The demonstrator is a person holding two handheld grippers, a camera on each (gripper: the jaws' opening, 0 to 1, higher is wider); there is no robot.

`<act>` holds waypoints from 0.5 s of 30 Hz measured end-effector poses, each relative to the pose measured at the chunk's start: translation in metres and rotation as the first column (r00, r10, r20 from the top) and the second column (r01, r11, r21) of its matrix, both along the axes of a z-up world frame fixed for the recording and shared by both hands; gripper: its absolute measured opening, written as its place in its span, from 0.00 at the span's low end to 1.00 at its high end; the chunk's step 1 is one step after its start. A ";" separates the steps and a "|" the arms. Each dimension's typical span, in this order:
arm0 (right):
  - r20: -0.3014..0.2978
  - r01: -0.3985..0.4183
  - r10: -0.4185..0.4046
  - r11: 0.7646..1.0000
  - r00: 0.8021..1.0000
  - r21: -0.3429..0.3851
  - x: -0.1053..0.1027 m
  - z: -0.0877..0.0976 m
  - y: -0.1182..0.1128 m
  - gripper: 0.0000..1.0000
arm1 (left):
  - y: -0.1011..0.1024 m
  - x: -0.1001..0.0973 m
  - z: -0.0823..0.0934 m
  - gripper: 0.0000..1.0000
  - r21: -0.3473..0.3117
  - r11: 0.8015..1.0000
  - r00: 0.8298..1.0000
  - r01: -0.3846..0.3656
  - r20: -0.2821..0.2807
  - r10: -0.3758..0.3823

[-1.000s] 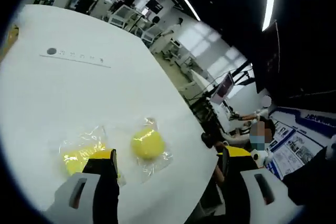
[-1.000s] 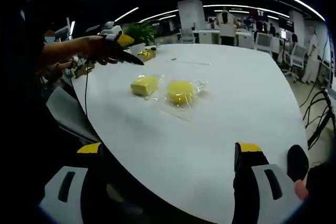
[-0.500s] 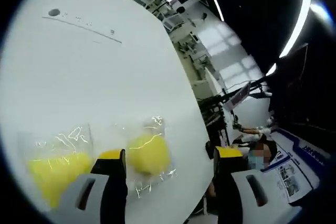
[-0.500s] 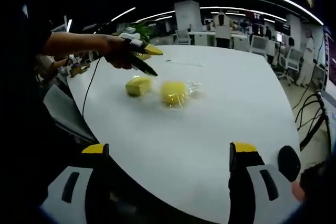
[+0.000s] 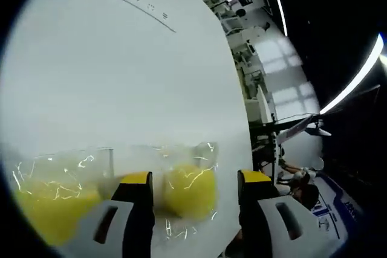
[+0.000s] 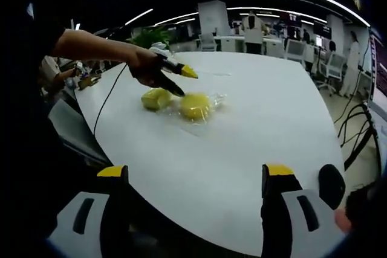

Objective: Compare the silicone blocks by pressing each to a similar depth, holding the contact briefly, and releasing to observe deformation and rebound differences across the visible hardness samples.

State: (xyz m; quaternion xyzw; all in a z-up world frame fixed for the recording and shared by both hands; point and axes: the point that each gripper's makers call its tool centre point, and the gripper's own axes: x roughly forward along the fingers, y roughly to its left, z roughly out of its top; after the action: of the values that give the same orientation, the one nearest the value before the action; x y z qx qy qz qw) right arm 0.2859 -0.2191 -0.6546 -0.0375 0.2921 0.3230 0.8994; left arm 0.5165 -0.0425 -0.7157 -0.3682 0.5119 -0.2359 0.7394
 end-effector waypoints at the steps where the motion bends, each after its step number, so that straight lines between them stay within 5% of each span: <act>1: 0.001 0.001 -0.001 1.000 1.000 0.004 0.000 0.001 0.000 0.84 | -0.002 0.001 -0.002 0.51 0.002 1.000 1.000 0.003 0.000 -0.003; 8: -0.003 0.011 -0.011 1.000 1.000 0.001 -0.001 0.001 -0.006 0.80 | -0.015 0.000 -0.017 0.36 0.034 0.998 0.999 0.047 -0.009 -0.046; 10: -0.006 0.012 -0.012 1.000 1.000 -0.003 -0.003 0.000 -0.008 0.79 | -0.011 0.005 -0.020 0.32 0.034 0.999 1.000 -0.019 -0.010 0.020; 15: -0.017 0.015 -0.015 1.000 1.000 -0.011 -0.006 -0.004 -0.011 0.77 | -0.005 0.006 -0.027 0.21 0.041 0.999 0.999 -0.035 -0.015 0.035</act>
State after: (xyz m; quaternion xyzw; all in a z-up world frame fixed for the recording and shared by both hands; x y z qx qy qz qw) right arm 0.2796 -0.2300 -0.6586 -0.0375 0.3019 0.3151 0.8990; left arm 0.5223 -0.0476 -0.7429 -0.3640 0.5160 -0.2095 0.7466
